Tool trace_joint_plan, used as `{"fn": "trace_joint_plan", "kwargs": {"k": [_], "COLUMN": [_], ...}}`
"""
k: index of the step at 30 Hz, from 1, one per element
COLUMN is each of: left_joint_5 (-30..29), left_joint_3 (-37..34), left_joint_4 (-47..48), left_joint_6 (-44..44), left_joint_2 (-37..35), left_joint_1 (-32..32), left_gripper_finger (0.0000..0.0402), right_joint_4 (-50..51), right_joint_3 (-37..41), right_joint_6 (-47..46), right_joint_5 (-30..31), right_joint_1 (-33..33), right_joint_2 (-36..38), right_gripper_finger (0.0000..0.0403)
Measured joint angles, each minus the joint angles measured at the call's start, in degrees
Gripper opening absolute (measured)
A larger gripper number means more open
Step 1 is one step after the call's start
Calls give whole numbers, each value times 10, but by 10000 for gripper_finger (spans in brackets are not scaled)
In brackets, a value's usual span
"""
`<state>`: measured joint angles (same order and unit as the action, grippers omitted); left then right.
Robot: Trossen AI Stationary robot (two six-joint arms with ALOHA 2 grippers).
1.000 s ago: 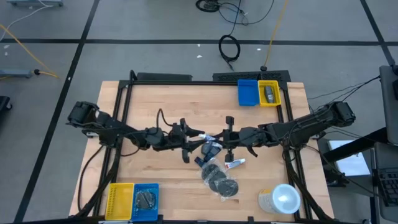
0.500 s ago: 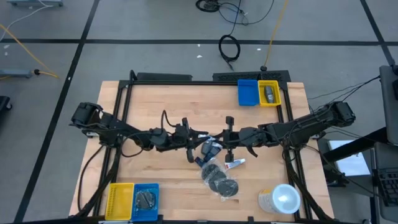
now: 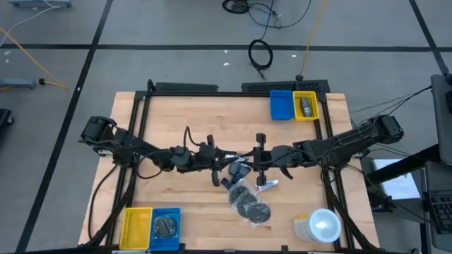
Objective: Pick & Place Travel size toiletries
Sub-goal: Put the white toothpaste into the bottom yellow bin
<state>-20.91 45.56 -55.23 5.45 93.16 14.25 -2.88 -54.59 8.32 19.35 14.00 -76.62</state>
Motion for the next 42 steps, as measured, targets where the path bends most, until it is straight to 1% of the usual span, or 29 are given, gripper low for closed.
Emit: {"fn": "trace_joint_plan", "kwargs": {"k": [4,10,14,18,21,23,26,28,31,38,42], "left_joint_5": [-2,-25,-24,-11,3,19,41,43,45,102,119], "left_joint_3": [0,0,0,0,0,0,0,0,0,0,0], "left_joint_4": [51,198,323,483,593,644,694,719,749,804,832], "left_joint_6": [6,35,91,191,293,363,465,525,599,771,884], "left_joint_2": [-25,-93,-148,-206,-241,-258,-272,-276,-276,-276,-276], "left_joint_1": [7,36,63,103,138,163,200,226,264,343,386], "left_gripper_finger": [43,43,43,43,43,43,43,43,43,43,43], "right_joint_4": [9,36,64,88,103,111,114,113,114,114,114], "right_joint_3": [0,0,0,0,0,0,0,0,0,0,0], "right_joint_6": [2,3,-8,-36,-53,-61,-72,-76,-77,-77,-77], "right_joint_5": [0,3,0,1,-1,0,-1,0,-1,-1,-1], "right_joint_1": [4,32,51,64,70,71,71,71,71,72,72], "right_joint_2": [0,0,0,0,0,0,0,0,0,0,0], "right_gripper_finger": [104,145,174,196,204,206,204,202,200,203,200]}}
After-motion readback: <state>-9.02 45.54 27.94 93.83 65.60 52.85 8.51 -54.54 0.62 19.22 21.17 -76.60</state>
